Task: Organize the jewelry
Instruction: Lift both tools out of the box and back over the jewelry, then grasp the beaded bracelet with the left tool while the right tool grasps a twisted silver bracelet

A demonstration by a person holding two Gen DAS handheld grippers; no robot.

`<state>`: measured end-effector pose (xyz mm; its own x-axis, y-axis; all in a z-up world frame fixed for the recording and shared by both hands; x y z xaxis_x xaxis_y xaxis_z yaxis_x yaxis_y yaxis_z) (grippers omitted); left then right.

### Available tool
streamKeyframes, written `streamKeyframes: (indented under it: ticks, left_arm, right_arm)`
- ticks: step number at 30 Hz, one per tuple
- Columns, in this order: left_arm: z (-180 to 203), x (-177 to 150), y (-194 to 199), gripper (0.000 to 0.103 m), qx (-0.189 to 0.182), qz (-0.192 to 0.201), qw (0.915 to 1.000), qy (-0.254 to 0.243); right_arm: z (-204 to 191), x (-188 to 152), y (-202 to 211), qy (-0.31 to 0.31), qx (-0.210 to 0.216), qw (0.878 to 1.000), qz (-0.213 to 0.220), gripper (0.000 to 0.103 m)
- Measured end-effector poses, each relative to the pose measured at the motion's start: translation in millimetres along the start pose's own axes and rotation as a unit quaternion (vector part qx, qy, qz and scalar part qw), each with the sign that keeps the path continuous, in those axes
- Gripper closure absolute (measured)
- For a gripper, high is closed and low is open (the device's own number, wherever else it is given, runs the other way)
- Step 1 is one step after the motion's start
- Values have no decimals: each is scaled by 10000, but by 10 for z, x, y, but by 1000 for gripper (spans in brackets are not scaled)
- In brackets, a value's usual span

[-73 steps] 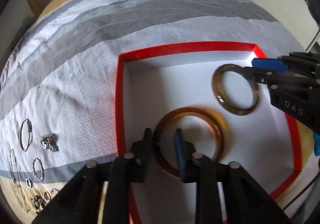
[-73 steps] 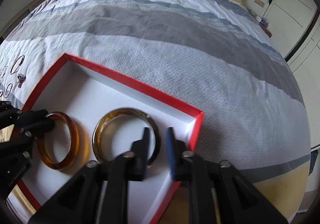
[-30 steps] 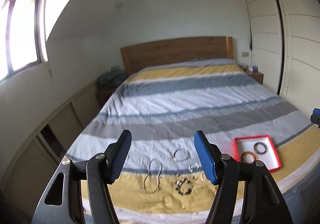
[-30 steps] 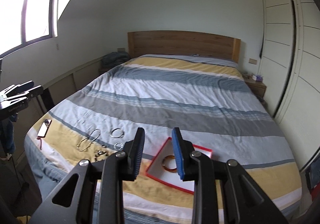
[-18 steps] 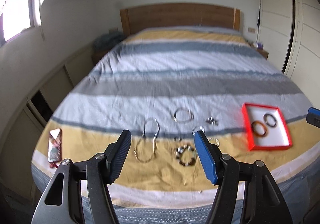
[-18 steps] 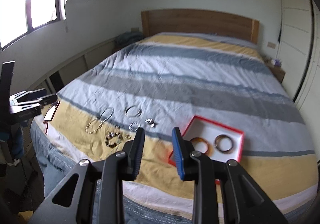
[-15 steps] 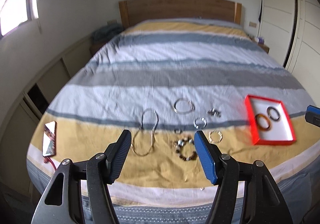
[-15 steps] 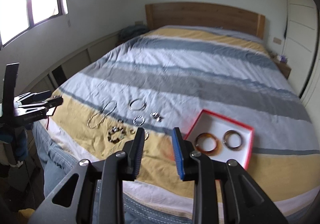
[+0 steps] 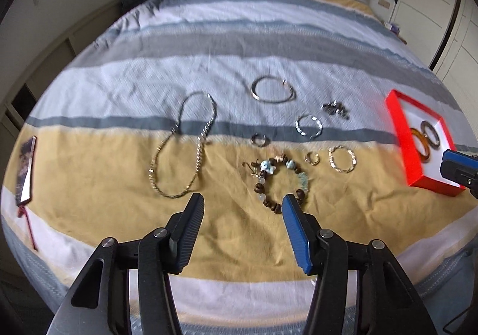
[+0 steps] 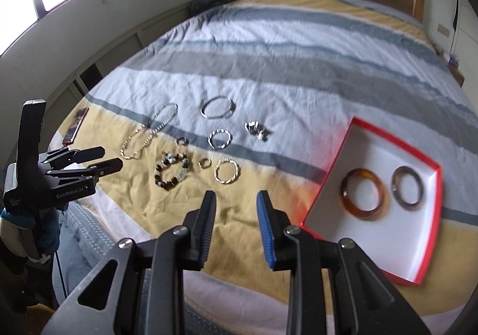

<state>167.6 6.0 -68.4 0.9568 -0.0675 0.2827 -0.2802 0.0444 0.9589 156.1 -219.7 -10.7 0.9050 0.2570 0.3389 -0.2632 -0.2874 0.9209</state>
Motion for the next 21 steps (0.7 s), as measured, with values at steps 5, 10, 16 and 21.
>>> streamKeyframes:
  ticks: [5, 10, 16, 21]
  left_arm:
    - [-37, 119, -326, 52, -55, -232, 9997, 62]
    - [-60, 211, -560, 55, -165, -406, 9990, 73]
    - [-55, 233, -792, 57, -226, -568, 9981, 23]
    - [-59, 245, -857, 57, -211, -565, 9982, -16]
  right_arm:
    - [15, 129, -373, 12, 94, 9996, -263, 76]
    - [-11, 337, -723, 73, 142, 9988, -463, 77]
    - [-39, 506, -1089, 173, 97, 9971, -731, 77]
    - [-59, 541, -1356, 243, -9, 9952, -946, 81]
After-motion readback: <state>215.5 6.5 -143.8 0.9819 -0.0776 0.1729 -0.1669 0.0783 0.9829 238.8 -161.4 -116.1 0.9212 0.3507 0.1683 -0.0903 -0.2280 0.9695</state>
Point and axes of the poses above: each gripper's, at about its wrist camera, not at the fingertips, and y roughly against the way its jaws point, z to its right, x to its top, the point moved 4 cm from there along -y, roughly the way its jaws point, and after that the axes turned 14 degrees about -z, right-handed, at the moved point
